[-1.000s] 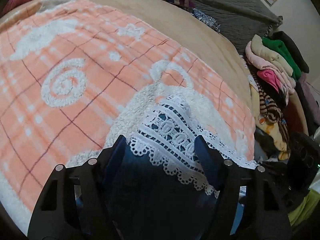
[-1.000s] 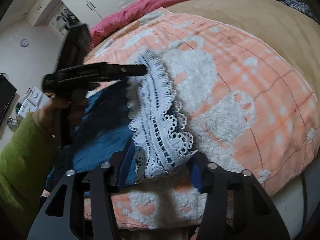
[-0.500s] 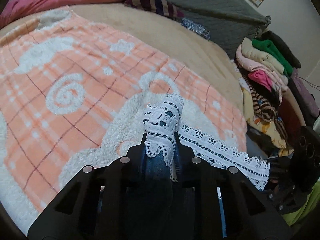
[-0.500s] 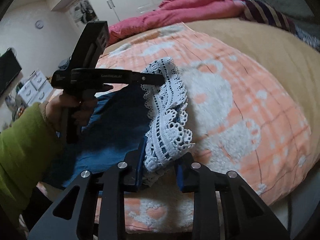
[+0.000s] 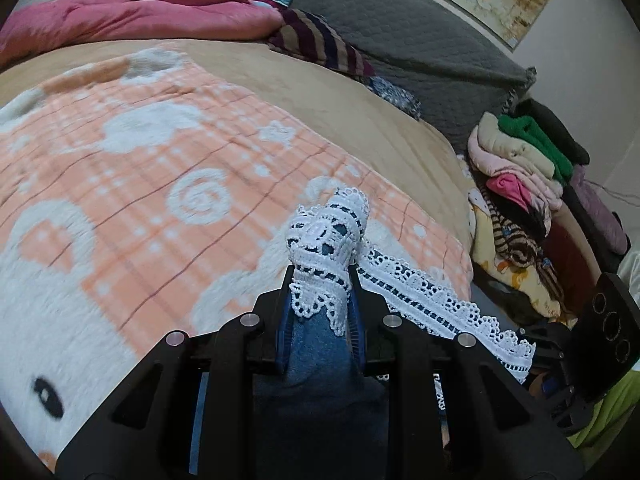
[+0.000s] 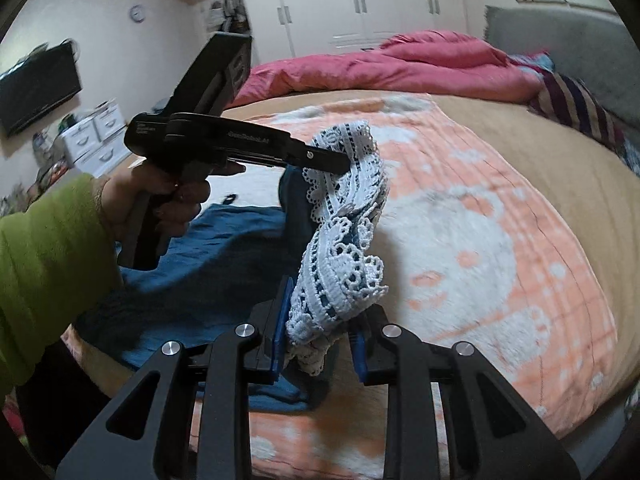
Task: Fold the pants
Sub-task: 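Lift the lace hem with both grippers and fold it over the pants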
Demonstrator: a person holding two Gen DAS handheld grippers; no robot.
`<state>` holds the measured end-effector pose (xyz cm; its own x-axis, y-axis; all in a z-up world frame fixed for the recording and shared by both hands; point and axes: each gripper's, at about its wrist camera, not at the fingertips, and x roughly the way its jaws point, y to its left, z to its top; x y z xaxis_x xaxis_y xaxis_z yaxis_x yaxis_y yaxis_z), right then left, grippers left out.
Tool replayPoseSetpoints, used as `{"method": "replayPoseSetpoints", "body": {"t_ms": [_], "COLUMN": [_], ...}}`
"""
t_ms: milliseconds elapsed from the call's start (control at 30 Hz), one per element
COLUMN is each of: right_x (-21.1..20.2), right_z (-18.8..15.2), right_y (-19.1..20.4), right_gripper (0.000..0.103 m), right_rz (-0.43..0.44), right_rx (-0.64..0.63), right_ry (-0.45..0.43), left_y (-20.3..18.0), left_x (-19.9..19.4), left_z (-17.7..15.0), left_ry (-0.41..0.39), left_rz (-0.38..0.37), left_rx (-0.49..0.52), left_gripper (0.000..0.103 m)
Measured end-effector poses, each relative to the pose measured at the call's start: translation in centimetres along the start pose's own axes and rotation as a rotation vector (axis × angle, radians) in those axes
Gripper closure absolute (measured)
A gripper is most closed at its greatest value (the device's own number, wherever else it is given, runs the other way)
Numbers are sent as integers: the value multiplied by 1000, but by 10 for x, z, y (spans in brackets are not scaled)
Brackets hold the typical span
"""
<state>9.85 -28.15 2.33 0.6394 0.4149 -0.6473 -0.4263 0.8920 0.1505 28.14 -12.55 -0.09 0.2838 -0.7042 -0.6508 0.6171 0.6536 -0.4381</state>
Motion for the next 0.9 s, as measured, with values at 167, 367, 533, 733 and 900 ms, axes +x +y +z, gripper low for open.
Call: {"method": "replayPoseSetpoints", "body": {"t_ms": [167, 367, 533, 733, 900], "right_x": [9, 32, 55, 65, 67], "right_z": [4, -2, -18, -28, -34], "right_y": [33, 78, 118, 139, 161], "right_gripper": [79, 79, 79, 79, 77], "right_rz": [20, 50, 60, 50, 96], "right_rx": [-106, -244, -374, -471, -538], "right_ry": [1, 68, 150, 161, 141], "left_y": [15, 37, 47, 56, 59], "left_x": [-30, -53, -67, -94, -125], "left_z": [-23, -58, -83, -98, -103], "left_ry": [-22, -7, -9, -27, -95], "left_rz": [18, 79, 119, 186, 153], "left_rx": [-41, -111, -179, -312, -416], "left_gripper": [87, 87, 82, 62, 47]}}
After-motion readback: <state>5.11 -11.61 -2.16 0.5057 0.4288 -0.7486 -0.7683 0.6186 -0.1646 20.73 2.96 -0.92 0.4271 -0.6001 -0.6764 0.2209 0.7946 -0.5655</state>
